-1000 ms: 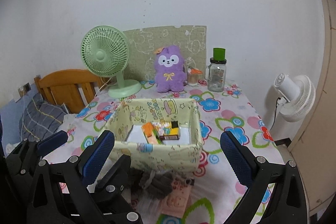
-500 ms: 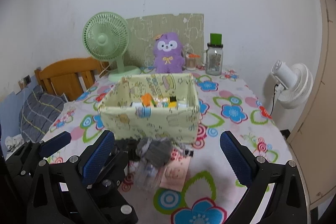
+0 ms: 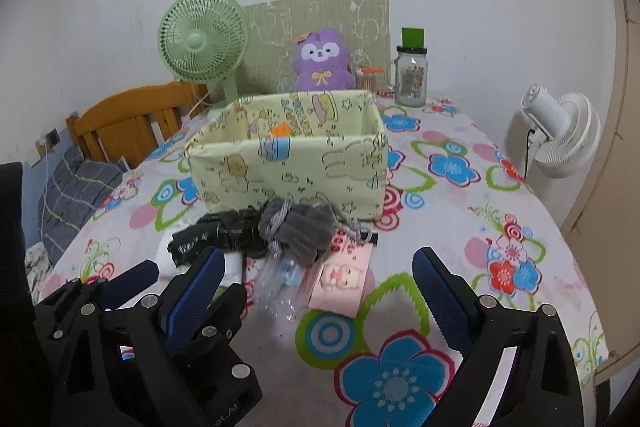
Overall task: Organize soft objects
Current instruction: 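Grasp the white-and-beige rolled sock with the left tool while the right reaches the grey gloves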
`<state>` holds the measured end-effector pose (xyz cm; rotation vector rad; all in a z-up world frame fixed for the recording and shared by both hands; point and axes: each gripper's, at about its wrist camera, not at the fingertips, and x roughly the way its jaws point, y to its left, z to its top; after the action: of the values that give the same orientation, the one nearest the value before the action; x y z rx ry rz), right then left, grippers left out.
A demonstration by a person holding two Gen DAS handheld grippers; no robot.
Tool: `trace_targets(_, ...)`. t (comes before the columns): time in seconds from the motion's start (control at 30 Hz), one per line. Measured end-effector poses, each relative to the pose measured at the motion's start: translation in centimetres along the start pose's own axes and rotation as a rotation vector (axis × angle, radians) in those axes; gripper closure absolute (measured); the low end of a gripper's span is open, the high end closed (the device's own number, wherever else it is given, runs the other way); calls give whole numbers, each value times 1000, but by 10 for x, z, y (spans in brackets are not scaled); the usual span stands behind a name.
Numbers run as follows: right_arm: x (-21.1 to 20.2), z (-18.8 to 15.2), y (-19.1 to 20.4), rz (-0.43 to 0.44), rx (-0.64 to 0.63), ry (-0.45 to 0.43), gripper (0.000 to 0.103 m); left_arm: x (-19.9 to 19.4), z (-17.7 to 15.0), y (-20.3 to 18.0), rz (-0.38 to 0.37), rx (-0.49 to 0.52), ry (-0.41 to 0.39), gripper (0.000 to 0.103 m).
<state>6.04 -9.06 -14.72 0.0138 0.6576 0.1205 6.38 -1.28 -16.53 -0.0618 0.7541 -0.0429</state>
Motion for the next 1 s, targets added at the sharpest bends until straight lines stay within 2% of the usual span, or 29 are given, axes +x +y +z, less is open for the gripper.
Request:
trace_targets(0.3, 20, -12, 0, 6, 11, 56, 11, 19, -15, 7, 7, -36, 61, 31)
trace_targets(0.47, 32, -17, 1, 8, 6, 85, 13, 28, -20, 10, 27, -41, 82, 51)
trace_targets(0.5, 33, -18, 1, 10, 6, 89, 13, 30, -20, 10, 26, -41, 86, 51)
trace_targets(0.73, 41, -17, 2, 18, 12, 104, 15, 30, -18, 16, 32, -48, 71, 75)
trace_targets(1.0, 46, -6, 5, 19, 11, 94, 15, 25, -8, 20, 39, -28, 29, 78)
